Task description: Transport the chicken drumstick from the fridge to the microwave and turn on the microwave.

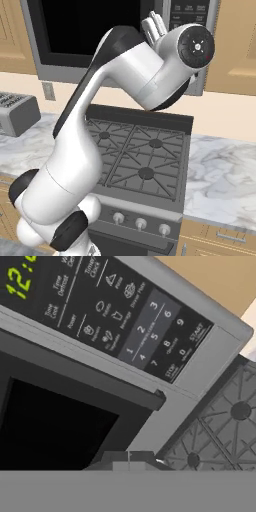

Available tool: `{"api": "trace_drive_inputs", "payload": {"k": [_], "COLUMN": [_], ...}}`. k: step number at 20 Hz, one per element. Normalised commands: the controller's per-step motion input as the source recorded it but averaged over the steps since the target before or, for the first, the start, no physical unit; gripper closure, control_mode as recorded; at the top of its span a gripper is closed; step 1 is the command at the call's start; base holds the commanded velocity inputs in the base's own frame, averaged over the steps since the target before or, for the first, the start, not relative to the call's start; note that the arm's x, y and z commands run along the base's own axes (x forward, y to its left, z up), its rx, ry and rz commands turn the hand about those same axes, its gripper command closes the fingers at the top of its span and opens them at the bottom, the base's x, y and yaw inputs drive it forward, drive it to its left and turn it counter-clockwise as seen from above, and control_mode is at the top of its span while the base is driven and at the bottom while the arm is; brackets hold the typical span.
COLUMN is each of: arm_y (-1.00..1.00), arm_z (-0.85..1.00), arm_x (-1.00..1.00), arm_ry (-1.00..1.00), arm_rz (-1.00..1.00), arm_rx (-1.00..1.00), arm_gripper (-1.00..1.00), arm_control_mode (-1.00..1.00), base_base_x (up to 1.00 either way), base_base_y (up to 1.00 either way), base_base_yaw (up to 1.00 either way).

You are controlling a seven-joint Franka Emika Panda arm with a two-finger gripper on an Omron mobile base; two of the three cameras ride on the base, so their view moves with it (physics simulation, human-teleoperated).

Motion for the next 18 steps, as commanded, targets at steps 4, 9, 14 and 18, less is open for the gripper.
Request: {"api": "trace_drive_inputs", "payload": {"k": [4, 9, 14, 18], "arm_y": [-0.14, -0.12, -0.08, -0.15], "arm_z": [-0.28, -0.2, -0.2, -0.11], "arm_x": [0.0, 0.0, 0.0, 0.01], "arm_ry": [0.0, 0.0, 0.0, 0.0], "arm_rz": [-0.08, -0.06, -0.04, -0.04], "arm_rx": [0.04, 0.04, 0.02, 0.07], "arm_gripper": [1.0, 1.0, 1.0, 1.0], "arm_control_mode": [-1.0, -1.0, -1.0, -1.0], "base_base_x": [0.0, 0.0, 0.0, 0.0], "base_base_y": [0.0, 0.0, 0.0, 0.0], "base_base_yaw": [0.0, 0.0, 0.0, 0.0]}}
